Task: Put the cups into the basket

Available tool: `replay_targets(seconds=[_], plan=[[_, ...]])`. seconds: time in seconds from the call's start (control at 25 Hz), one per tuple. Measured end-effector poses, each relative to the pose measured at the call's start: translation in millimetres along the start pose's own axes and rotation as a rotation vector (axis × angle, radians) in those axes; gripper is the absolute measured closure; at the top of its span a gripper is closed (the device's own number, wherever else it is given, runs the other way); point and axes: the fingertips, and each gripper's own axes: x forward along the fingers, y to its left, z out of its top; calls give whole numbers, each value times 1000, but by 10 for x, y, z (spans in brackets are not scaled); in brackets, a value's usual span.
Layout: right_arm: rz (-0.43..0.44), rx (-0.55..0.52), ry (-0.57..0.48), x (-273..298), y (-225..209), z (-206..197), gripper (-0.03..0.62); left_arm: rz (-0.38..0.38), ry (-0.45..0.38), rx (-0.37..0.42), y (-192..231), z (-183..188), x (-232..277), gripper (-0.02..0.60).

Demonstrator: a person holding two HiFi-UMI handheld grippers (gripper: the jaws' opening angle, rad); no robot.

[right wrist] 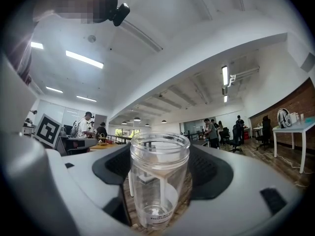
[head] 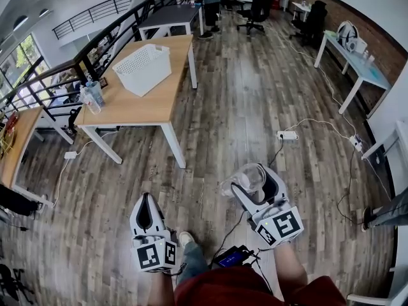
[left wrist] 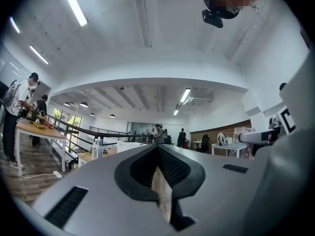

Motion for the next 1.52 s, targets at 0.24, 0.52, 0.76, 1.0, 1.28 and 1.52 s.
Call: replay_targets(seconds=[0.24, 0.52, 0.76, 1.0, 1.28, 1.52], plan=[[-3, -10, 5, 313, 10, -35, 241, -4, -6, 2, 162, 7, 221, 581], [10, -15, 1, 794, 81, -73, 241, 1, -13, -1, 475, -56, 524, 581], [26, -21, 13, 1137, 121, -128, 241, 10, -5, -10, 698, -112, 755, 581], [29, -26, 22, 1435, 180, -81, 241, 4, -6, -21, 892, -87, 978, 581], [30, -41, 13, 1836, 288, -4, 241, 4, -12, -28, 1207, -37, 1218, 581], [30, -48, 10, 2206, 438, 7, 240, 5, -23, -24, 1548, 16, 1403, 581]])
